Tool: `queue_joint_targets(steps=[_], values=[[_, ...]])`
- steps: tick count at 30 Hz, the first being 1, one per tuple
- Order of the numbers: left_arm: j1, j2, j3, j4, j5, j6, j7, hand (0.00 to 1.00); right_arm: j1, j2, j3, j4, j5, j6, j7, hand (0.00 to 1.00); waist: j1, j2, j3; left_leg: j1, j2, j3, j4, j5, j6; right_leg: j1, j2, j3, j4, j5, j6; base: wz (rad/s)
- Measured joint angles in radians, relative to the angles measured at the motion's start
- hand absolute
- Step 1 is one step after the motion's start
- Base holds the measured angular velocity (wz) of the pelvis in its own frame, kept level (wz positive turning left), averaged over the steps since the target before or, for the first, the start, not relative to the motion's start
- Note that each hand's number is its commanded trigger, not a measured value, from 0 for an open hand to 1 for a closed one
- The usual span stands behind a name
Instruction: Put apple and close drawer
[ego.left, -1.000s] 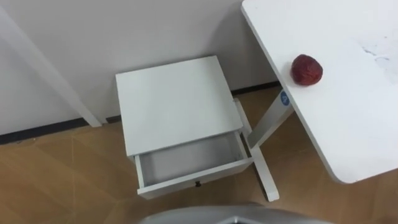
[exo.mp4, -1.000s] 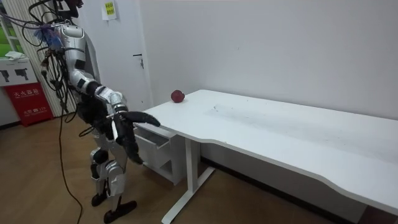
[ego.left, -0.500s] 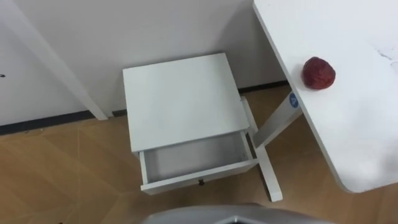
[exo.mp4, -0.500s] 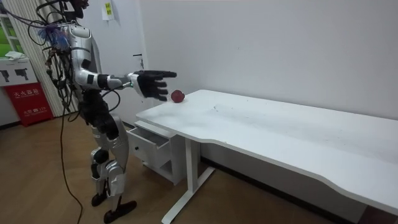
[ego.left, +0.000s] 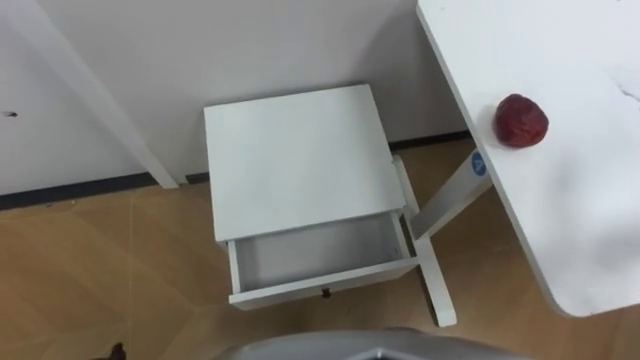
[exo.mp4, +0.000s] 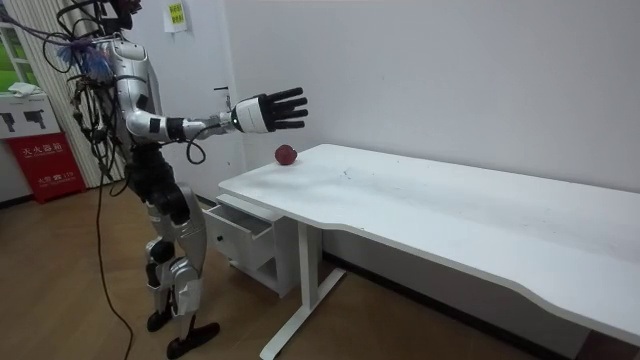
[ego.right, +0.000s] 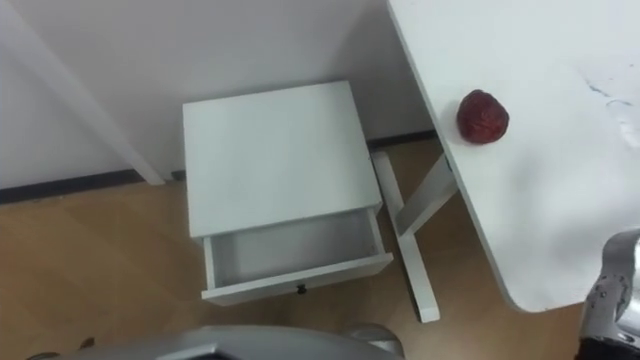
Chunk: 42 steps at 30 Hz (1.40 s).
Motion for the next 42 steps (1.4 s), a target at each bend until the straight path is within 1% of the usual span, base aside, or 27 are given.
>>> queue_joint_targets(steps=[3, 4, 9, 10, 12, 14, 17, 19, 21, 24, 26, 31, 33, 34, 35, 36, 38, 40, 42], values=[[0.000, 0.001, 0.000, 0.005, 0.000, 0.001, -0.013, 0.00, 0.000, -0.012, 0.027, 0.000, -0.011, 0.001, 0.010, 0.00, 0.012, -0.001, 0.0006, -0.001, 0.001, 0.000, 0.000, 0.000, 0.000, -0.001, 0.000, -0.002, -0.001, 0.000, 0.000, 0.00], [0.000, 0.002, 0.000, 0.005, 0.000, 0.001, -0.022, 0.00, 0.000, -0.014, 0.043, 0.000, -0.036, 0.002, 0.016, 0.00, 0.016, -0.001, 0.0007, -0.003, 0.001, 0.000, 0.000, 0.000, 0.000, -0.002, 0.000, -0.003, -0.003, 0.000, 0.000, 0.00], [-0.003, 0.002, -0.001, 0.004, 0.000, 0.003, -0.031, 0.00, 0.000, -0.018, 0.078, -0.003, -0.071, 0.013, 0.084, 0.00, 0.021, -0.006, -0.0021, -0.010, 0.001, -0.004, 0.000, 0.000, 0.000, -0.001, 0.001, -0.007, -0.014, 0.004, 0.000, 0.01], [-0.003, 0.002, -0.002, -0.002, 0.002, 0.006, -0.032, 0.00, -0.001, -0.021, 0.078, -0.002, -0.074, 0.017, 0.108, 0.00, 0.021, -0.009, -0.0036, -0.014, 0.001, -0.005, 0.000, 0.000, 0.000, -0.001, 0.001, -0.007, -0.014, 0.004, 0.000, 0.00], [-0.002, 0.003, -0.002, -0.018, 0.014, 0.012, -0.036, 0.00, -0.002, -0.027, 0.078, -0.002, -0.074, 0.031, 0.151, 0.00, 0.020, -0.009, -0.0040, -0.017, 0.001, -0.008, 0.000, 0.000, 0.000, -0.001, 0.001, -0.008, -0.014, 0.005, 0.000, 0.00], [-0.003, 0.007, -0.001, -0.024, 0.044, 0.013, -0.042, 0.00, -0.004, -0.028, 0.078, -0.002, -0.073, 0.048, 0.210, 0.00, 0.019, -0.019, -0.0047, -0.018, 0.001, -0.008, 0.000, 0.000, 0.000, 0.000, 0.002, -0.008, -0.015, 0.005, 0.000, 0.00], [-0.006, 0.015, 0.001, -0.024, 0.079, 0.013, -0.045, 0.00, -0.018, -0.030, 0.078, 0.008, -0.071, 0.058, 0.281, 0.00, 0.021, -0.026, -0.0056, -0.016, 0.002, -0.010, 0.000, 0.000, 0.000, 0.002, 0.002, -0.007, -0.016, 0.005, 0.000, 0.00], [-0.007, 0.024, 0.002, -0.025, 0.087, 0.013, -0.045, 0.00, -0.030, -0.030, 0.078, 0.014, -0.071, 0.068, 0.317, 0.00, 0.018, -0.027, -0.0056, -0.016, 0.001, -0.011, 0.000, 0.000, 0.000, 0.003, 0.001, -0.008, -0.016, 0.005, 0.000, 0.00], [-0.007, 0.030, 0.005, -0.024, 0.087, 0.014, -0.045, 0.00, -0.049, -0.031, 0.078, 0.034, -0.072, 0.086, 0.363, 0.00, 0.017, -0.026, -0.0053, -0.016, 0.001, -0.012, 0.000, 0.000, 0.000, 0.004, 0.001, -0.013, -0.017, 0.005, 0.000, 0.00], [-0.006, 0.031, 0.005, -0.023, 0.087, 0.018, -0.048, 0.00, -0.059, -0.031, 0.078, 0.062, -0.073, 0.103, 0.406, 0.00, 0.017, -0.024, -0.0054, -0.016, 0.002, -0.012, 0.000, 0.000, 0.000, 0.005, 0.000, -0.018, -0.017, 0.005, -0.001, 0.05], [-0.003, 0.031, 0.005, -0.023, 0.087, 0.027, -0.053, 0.00, -0.061, -0.031, 0.078, 0.080, -0.074, 0.122, 0.443, 0.00, 0.018, -0.023, -0.0055, -0.016, 0.003, -0.013, 0.002, 0.000, 0.000, 0.007, 0.000, -0.022, -0.016, 0.006, -0.002, 0.04], [0.011, 0.030, 0.005, -0.015, 0.086, 0.047, -0.070, 0.00, -0.065, -0.031, 0.078, 0.084, -0.076, 0.142, 0.494, 0.00, 0.018, -0.022, -0.0060, -0.016, 0.006, -0.015, 0.007, 0.000, 0.000, 0.010, 0.000, -0.032, -0.015, 0.007, -0.004, 0.01], [0.014, 0.030, 0.004, -0.015, 0.086, 0.054, -0.071, 0.00, -0.073, -0.032, 0.079, 0.084, -0.077, 0.142, 0.518, 0.00, 0.018, -0.024, -0.0052, -0.017, 0.008, -0.015, 0.008, 0.000, 0.000, 0.010, 0.000, -0.035, -0.014, 0.008, -0.005, 0.00], [0.014, 0.030, 0.004, -0.015, 0.087, 0.055, -0.071, 0.00, -0.082, -0.034, 0.082, 0.084, -0.082, 0.142, 0.530, 0.00, 0.017, -0.025, -0.0046, -0.019, 0.008, -0.015, 0.011, 0.000, 0.000, 0.010, 0.000, -0.037, -0.013, 0.008, -0.006, 0.00], [0.013, 0.030, 0.004, -0.015, 0.087, 0.055, -0.071, 0.00, -0.086, -0.044, 0.091, 0.084, -0.083, 0.142, 0.546, 0.00, 0.019, -0.026, -0.0039, -0.021, 0.009, -0.015, 0.017, 0.000, -0.001, 0.010, 0.000, -0.038, -0.013, 0.009, -0.007, 0.00], [0.013, 0.031, 0.004, -0.015, 0.087, 0.055, -0.070, 0.00, -0.087, -0.064, 0.115, 0.085, -0.083, 0.142, 0.558, 0.00, 0.019, -0.030, -0.0033, -0.023, 0.010, -0.016, 0.022, 0.000, -0.001, 0.011, 0.000, -0.040, -0.013, 0.010, -0.008, 0.00], [0.012, 0.031, 0.002, -0.015, 0.087, 0.055, -0.069, 0.00, -0.090, -0.088, 0.146, 0.097, -0.083, 0.142, 0.578, 0.00, 0.019, -0.037, -0.0014, -0.024, 0.011, -0.019, 0.027, 0.000, -0.001, 0.016, 0.000, -0.045, -0.015, 0.011, -0.009, 0.06], [0.008, 0.031, -0.002, -0.015, 0.087, 0.059, -0.069, 0.00, -0.091, -0.099, 0.159, 0.113, -0.094, 0.142, 0.600, 0.00, 0.019, -0.043, -0.0033, -0.027, 0.012, -0.024, 0.032, 0.000, -0.001, 0.017, 0.000, -0.049, -0.015, 0.011, -0.010, 0.09], [0.005, 0.031, -0.003, -0.015, 0.087, 0.059, -0.069, 0.00, -0.095, -0.099, 0.165, 0.130, -0.109, 0.147, 0.602, 0.00, 0.021, -0.047, -0.0051, -0.033, 0.011, -0.030, 0.036, 0.000, -0.001, 0.017, -0.001, -0.057, -0.014, 0.012, -0.010, 0.11]])
